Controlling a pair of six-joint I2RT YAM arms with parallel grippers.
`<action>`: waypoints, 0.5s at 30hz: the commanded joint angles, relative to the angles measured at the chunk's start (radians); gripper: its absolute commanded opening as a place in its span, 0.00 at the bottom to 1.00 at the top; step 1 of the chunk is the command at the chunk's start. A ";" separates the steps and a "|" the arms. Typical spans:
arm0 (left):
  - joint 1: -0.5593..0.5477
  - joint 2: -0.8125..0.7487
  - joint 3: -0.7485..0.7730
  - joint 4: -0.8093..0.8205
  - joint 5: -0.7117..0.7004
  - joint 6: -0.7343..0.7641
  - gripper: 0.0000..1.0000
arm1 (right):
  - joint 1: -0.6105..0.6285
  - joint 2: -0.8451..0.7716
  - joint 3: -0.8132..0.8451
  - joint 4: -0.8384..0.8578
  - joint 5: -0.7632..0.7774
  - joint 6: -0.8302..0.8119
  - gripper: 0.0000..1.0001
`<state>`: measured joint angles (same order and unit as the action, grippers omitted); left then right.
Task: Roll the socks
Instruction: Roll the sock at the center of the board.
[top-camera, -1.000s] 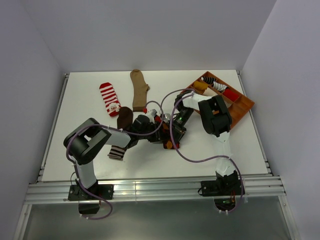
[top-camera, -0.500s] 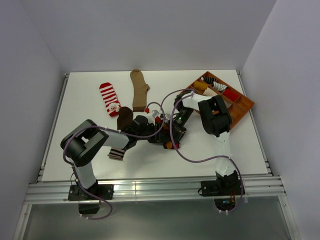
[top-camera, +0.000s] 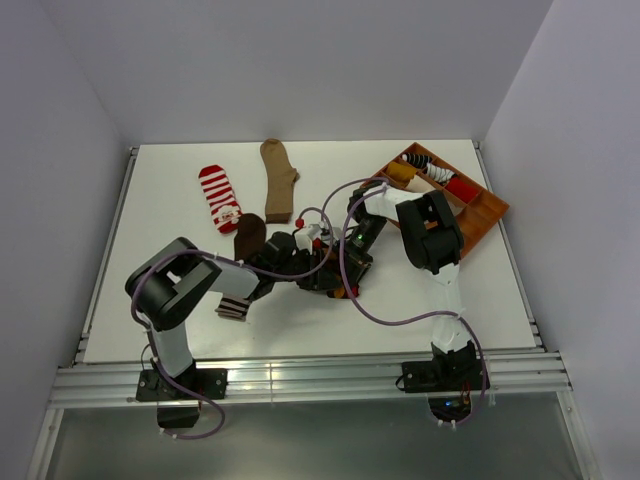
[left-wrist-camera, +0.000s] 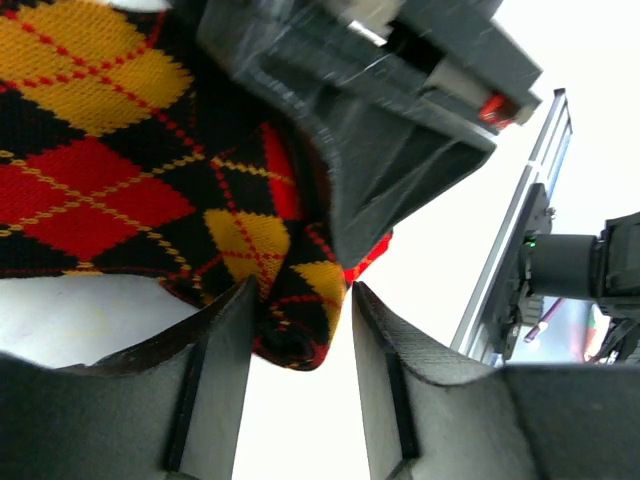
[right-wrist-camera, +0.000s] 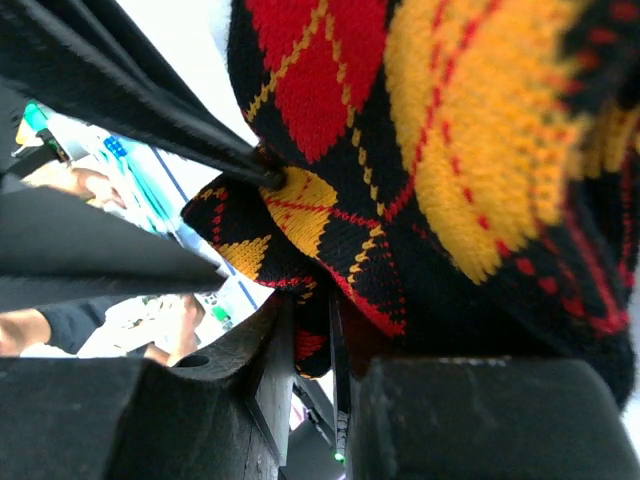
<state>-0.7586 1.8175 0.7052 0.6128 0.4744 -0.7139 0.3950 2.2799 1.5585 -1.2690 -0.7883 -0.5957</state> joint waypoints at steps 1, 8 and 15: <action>-0.010 0.026 0.020 -0.042 0.043 0.039 0.47 | 0.005 0.006 -0.006 0.149 0.126 -0.018 0.18; -0.015 0.037 0.025 -0.119 0.020 0.041 0.39 | 0.005 -0.008 0.002 0.146 0.106 -0.007 0.19; -0.015 0.055 0.023 -0.179 0.004 0.013 0.00 | 0.005 -0.034 0.000 0.145 0.072 0.005 0.21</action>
<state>-0.7589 1.8381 0.7307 0.5358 0.4706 -0.7021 0.3950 2.2776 1.5585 -1.2655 -0.7887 -0.5735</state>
